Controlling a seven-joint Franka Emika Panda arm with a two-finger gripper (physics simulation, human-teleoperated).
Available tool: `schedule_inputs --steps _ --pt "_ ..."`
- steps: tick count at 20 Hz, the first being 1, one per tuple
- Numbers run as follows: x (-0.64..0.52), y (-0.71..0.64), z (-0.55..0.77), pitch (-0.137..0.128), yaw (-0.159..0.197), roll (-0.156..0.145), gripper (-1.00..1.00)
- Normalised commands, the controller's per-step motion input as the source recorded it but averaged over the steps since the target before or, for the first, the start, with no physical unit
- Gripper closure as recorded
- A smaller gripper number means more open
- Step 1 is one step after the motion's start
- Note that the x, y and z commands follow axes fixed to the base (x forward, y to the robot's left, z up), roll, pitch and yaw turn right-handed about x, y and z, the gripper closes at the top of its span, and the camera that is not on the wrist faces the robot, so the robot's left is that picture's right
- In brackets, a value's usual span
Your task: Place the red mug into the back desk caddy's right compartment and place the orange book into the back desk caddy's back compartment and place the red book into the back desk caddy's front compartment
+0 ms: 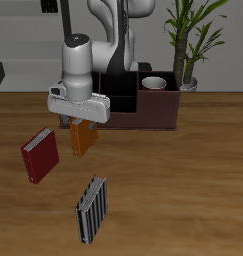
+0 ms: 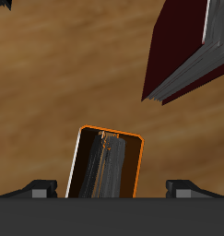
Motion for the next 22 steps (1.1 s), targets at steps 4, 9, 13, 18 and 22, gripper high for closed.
schedule_inputs --steps 4,9,13,18,22 --pt "-0.02 0.04 -0.03 0.007 0.012 0.002 1.00" --pt "-0.06 0.10 0.18 -0.011 0.039 0.019 1.00" --pt "-0.11 0.03 0.54 -0.065 0.054 -0.017 1.00" --pt "-0.19 0.02 0.68 -0.091 0.085 0.003 1.00" --pt "-0.32 -0.01 0.80 -0.102 0.104 -0.019 1.00"
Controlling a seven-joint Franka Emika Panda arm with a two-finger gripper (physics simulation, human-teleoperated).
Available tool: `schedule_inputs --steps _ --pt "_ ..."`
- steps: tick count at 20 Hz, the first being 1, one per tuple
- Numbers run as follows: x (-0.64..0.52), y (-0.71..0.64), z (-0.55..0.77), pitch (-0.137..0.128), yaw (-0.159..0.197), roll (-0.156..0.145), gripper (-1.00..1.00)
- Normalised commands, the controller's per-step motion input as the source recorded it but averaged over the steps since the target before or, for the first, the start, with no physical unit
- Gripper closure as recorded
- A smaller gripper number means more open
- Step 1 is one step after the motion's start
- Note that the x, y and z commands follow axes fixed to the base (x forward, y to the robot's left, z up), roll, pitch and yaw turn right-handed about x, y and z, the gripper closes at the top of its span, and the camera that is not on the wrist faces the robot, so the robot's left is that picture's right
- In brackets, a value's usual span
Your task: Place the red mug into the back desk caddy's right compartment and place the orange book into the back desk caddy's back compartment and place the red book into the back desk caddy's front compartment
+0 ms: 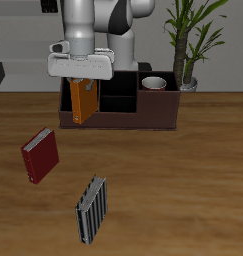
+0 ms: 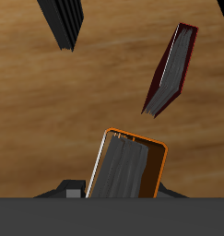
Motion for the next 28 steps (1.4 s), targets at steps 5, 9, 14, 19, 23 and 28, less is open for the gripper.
schedule_inputs --steps 5,9,14,19,23,28 --pt "-0.43 0.02 0.57 -0.083 0.073 -0.006 1.00" --pt "-0.33 -0.01 0.23 -0.007 0.035 -0.037 1.00" --pt "-0.54 0.04 0.17 0.006 0.085 -0.079 1.00" --pt "-0.31 0.07 0.04 0.017 0.038 0.004 1.00" --pt "-0.35 0.14 0.06 -0.011 0.095 0.032 1.00" --pt "-0.21 0.07 0.03 0.007 0.048 0.009 1.00"
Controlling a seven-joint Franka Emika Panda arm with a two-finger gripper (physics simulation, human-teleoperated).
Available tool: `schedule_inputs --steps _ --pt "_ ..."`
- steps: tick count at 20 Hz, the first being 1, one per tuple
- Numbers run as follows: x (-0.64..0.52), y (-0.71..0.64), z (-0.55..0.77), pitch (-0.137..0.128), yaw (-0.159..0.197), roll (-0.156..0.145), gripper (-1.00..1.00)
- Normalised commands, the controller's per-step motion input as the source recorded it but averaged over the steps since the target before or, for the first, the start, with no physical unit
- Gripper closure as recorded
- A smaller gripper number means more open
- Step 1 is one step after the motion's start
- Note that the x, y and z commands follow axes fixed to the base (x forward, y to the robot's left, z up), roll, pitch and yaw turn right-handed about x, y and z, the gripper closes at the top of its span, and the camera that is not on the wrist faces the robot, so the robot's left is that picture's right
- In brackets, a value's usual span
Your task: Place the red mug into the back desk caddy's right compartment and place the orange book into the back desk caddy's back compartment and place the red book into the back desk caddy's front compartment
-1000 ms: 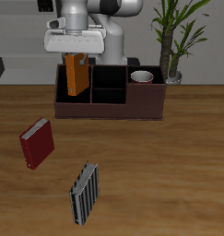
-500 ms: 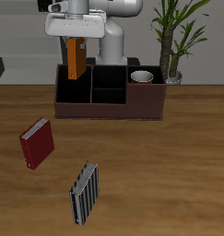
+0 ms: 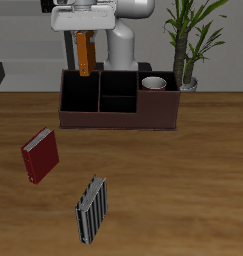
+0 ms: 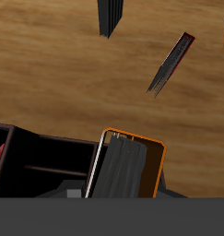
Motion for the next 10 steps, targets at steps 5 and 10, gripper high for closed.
schedule_inputs --steps 5,10 --pt "-0.16 0.05 0.11 -0.023 0.025 -0.009 1.00" --pt "-0.18 0.11 -0.03 0.013 0.011 -0.002 1.00"
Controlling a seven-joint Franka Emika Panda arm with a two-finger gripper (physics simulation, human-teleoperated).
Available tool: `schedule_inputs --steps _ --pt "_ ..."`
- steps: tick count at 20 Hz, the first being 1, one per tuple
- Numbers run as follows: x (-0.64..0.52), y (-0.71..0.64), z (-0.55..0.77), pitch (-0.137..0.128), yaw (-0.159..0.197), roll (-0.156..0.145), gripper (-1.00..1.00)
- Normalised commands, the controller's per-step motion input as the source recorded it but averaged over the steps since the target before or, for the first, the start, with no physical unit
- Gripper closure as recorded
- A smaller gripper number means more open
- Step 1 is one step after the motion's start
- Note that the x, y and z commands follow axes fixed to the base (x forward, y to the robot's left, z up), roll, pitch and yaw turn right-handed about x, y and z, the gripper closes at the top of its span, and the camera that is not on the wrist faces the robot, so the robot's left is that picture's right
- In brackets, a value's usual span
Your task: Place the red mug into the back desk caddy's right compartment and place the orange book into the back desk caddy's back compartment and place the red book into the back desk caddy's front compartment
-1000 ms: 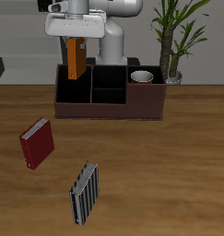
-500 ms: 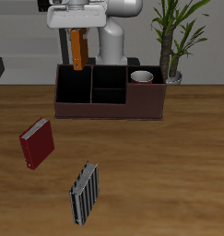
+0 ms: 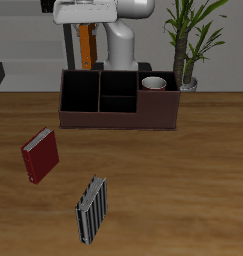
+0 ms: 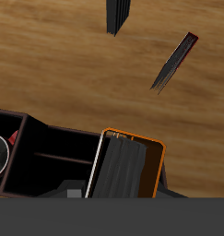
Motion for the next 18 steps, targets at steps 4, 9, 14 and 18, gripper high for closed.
schedule_inputs --steps 4,9,14,18 --pt "-0.23 0.15 -0.07 0.028 -0.009 -0.001 1.00" --pt "-0.03 0.19 0.01 0.025 0.155 0.062 1.00" --pt "0.08 0.02 -0.01 0.039 0.204 -0.013 1.00" --pt "0.05 0.04 0.00 0.008 0.240 0.009 1.00"
